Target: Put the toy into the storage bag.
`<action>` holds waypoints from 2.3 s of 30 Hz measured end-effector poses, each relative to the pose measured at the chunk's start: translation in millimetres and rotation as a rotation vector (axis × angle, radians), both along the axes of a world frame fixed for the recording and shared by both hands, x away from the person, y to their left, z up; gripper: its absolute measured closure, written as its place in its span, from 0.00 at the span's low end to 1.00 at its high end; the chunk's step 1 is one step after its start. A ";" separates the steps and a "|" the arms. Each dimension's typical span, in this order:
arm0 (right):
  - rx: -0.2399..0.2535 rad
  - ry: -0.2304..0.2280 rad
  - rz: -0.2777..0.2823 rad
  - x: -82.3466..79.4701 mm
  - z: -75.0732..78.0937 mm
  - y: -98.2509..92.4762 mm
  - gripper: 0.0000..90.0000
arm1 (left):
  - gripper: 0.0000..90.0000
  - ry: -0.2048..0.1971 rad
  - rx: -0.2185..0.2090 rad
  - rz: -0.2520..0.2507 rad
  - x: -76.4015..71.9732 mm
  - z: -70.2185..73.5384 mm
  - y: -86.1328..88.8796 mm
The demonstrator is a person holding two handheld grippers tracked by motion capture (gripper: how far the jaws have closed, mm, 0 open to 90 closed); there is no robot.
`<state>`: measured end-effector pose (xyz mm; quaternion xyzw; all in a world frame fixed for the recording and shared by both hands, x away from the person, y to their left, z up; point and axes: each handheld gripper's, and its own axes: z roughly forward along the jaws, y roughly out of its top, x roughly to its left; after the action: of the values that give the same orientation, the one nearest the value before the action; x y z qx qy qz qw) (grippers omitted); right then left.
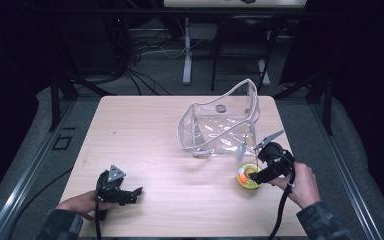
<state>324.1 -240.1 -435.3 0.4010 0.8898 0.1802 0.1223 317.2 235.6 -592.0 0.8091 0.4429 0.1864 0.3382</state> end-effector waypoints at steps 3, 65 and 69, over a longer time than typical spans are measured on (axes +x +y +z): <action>-0.007 -0.005 0.010 0.5 5.5 2.9 0.44 | 0.00 0.000 0.001 0.000 0.0 0.0 0.0; -0.055 -0.082 -0.065 24.6 46.9 -13.4 0.98 | 0.00 0.000 0.000 -0.002 0.1 0.0 0.1; -0.057 -0.078 -0.073 30.6 49.2 -16.6 0.99 | 0.00 0.000 0.000 -0.001 0.0 0.0 0.1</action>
<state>354.7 -256.7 -386.1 0.4222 0.8739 0.1656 0.1750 317.2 235.7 -592.0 0.8094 0.4425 0.1861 0.3382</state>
